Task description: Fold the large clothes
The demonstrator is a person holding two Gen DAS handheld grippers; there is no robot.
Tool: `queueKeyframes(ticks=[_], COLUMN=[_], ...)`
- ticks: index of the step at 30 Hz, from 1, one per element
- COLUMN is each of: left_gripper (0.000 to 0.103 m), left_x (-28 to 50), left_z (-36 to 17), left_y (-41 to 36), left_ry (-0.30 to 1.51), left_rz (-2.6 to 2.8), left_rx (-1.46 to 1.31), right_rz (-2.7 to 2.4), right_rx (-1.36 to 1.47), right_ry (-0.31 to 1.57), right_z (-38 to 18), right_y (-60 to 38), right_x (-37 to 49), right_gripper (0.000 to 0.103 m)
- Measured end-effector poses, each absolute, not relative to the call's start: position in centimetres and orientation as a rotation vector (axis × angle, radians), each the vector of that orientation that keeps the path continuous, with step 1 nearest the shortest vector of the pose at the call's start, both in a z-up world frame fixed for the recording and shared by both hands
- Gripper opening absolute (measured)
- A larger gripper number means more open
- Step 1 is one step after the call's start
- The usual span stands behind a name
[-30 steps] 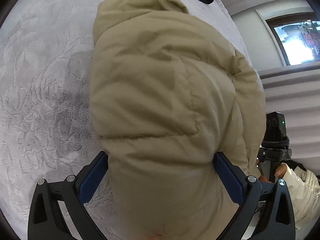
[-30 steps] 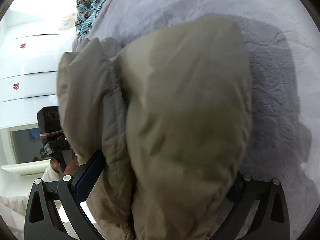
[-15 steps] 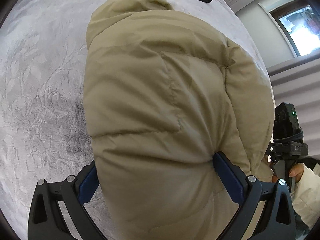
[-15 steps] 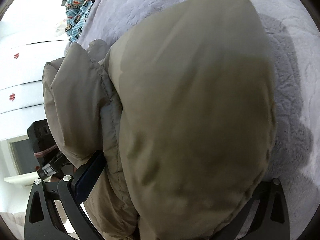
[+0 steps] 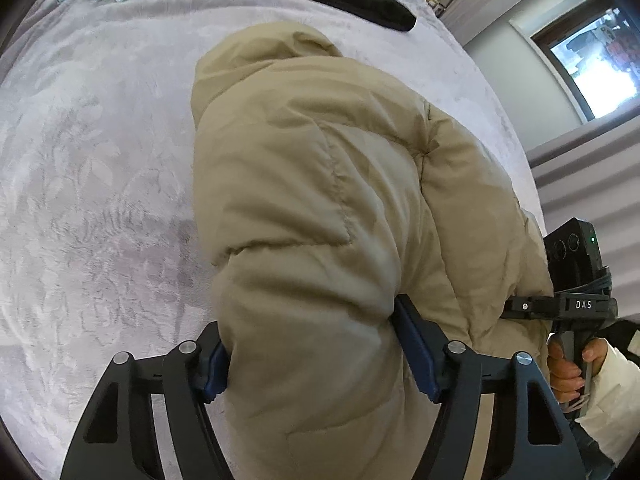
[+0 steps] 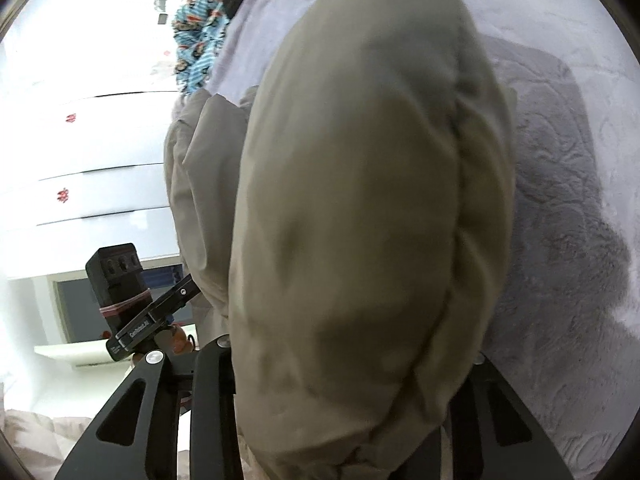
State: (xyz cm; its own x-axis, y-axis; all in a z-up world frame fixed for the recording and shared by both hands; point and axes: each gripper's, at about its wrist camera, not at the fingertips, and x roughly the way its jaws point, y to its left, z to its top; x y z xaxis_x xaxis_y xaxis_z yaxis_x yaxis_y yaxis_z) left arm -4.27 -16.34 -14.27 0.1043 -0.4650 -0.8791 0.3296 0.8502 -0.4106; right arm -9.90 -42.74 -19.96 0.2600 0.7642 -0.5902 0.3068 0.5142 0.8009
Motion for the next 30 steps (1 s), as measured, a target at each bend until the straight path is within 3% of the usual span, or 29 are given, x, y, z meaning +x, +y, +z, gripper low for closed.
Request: queueKeyframes(ticks=[11,18,25,30], left_gripper=[0.072,0.072,0.072,0.072], left_x=[-0.4,5.0,11.4,14.2], left_z=[-11.4,-10.3,-11.3,-13.2], left_y=[-6.5,5.5,14.7,15.8], left_ry=[1.252,1.223,1.187,1.155], left_rz=[-0.559,-0.521,-0.461,-0.445], left_rx=[-0.199,-0.160,-0.173,-0.154], right_rz=[0.449,0.464,0.510,0.552], right_rx=[0.988,0.957,0.918,0.862], right_ry=[1.250,1.205,1.189,1.179], right_z=[-15.9,-15.6,-16.7,-16.8], right_y=[-35.4,-26.0,-17.4,-14.4], right_x=[-5.9,-1.0,6.6,11.1], right_gripper=[0.041,0.041,0.041,0.041])
